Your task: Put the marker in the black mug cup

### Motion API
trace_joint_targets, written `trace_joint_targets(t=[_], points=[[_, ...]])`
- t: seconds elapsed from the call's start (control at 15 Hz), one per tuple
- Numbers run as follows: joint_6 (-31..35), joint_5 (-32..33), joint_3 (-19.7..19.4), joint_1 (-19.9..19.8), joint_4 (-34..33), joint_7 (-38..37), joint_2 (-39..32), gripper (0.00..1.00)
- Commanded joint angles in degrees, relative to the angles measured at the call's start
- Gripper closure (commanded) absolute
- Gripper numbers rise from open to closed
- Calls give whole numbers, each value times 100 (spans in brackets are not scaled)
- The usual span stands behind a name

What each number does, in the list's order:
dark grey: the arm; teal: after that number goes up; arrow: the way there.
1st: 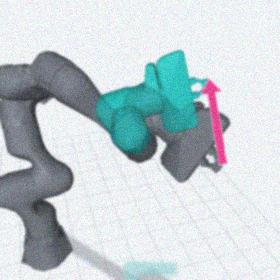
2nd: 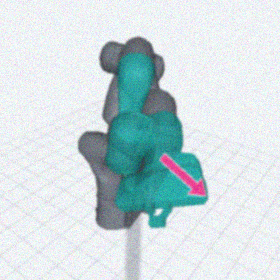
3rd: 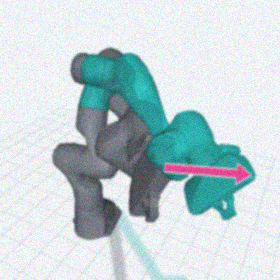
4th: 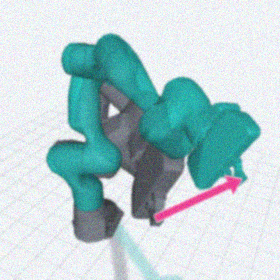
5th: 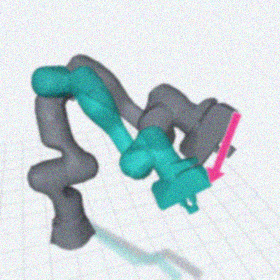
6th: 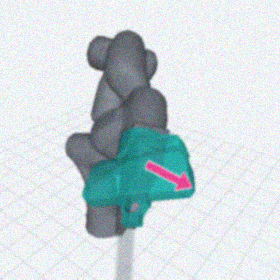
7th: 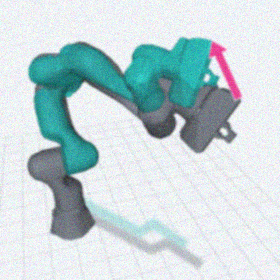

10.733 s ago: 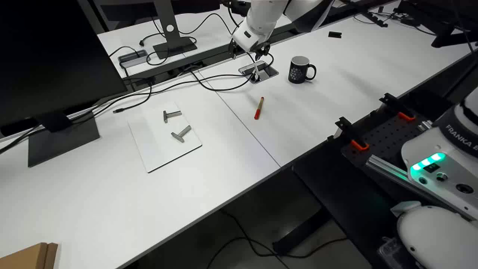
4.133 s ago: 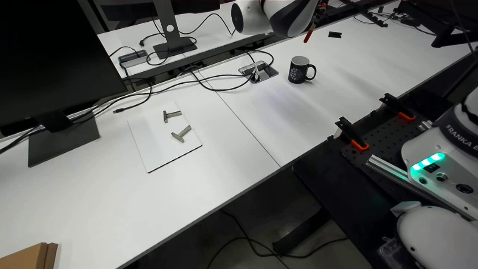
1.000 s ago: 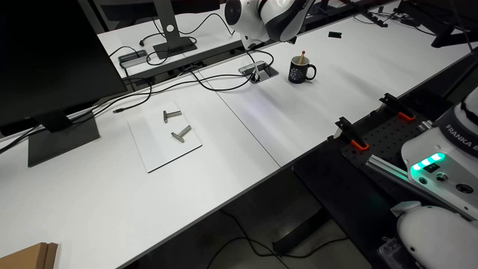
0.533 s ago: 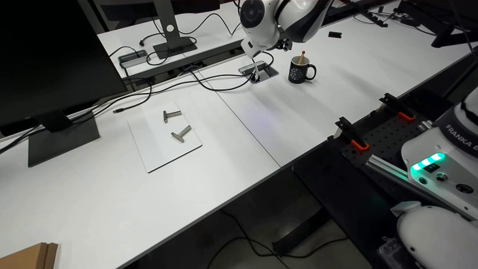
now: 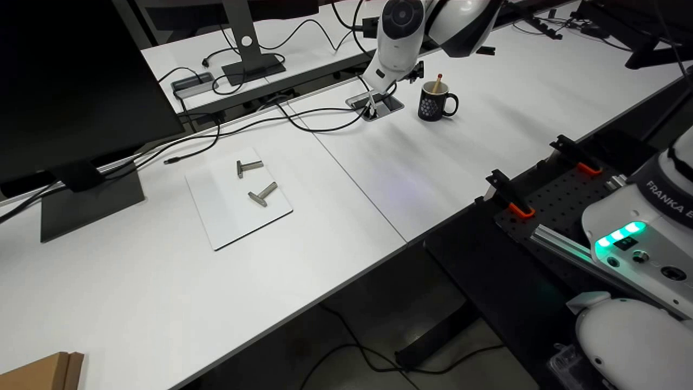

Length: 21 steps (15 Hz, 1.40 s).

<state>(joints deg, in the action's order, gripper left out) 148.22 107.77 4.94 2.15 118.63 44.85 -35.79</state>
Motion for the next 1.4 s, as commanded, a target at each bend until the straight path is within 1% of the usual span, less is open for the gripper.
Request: trace_joint_targets(t=[0.0,0.2,0.27,0.33,0.53,0.73,0.87,0.93,1.13,1.2,1.27,1.33], points=[[28,-35,-63,68,-10,5,0,0],[24,-38,-60,87,-11,3,-2,0],[536,573,-38,-9,-70,8,-4,0],[708,891,-55,-16,-63,22,11,0],[1216,1762,-137,-47,-30,103,41,0],[1680,2454,-247,-28,-69,272,-34,0],[1924,3039,-243,-53,-116,254,-104,0],[1952,3339,-104,-177,-96,282,-140,0],[2031,4365,140,-322,-77,200,-223,0],[2013,4593,59,-183,-81,-36,-216,0],[1726,4135,689,-730,4,453,-156,0],[1865,4175,129,-256,-13,148,-190,0]])
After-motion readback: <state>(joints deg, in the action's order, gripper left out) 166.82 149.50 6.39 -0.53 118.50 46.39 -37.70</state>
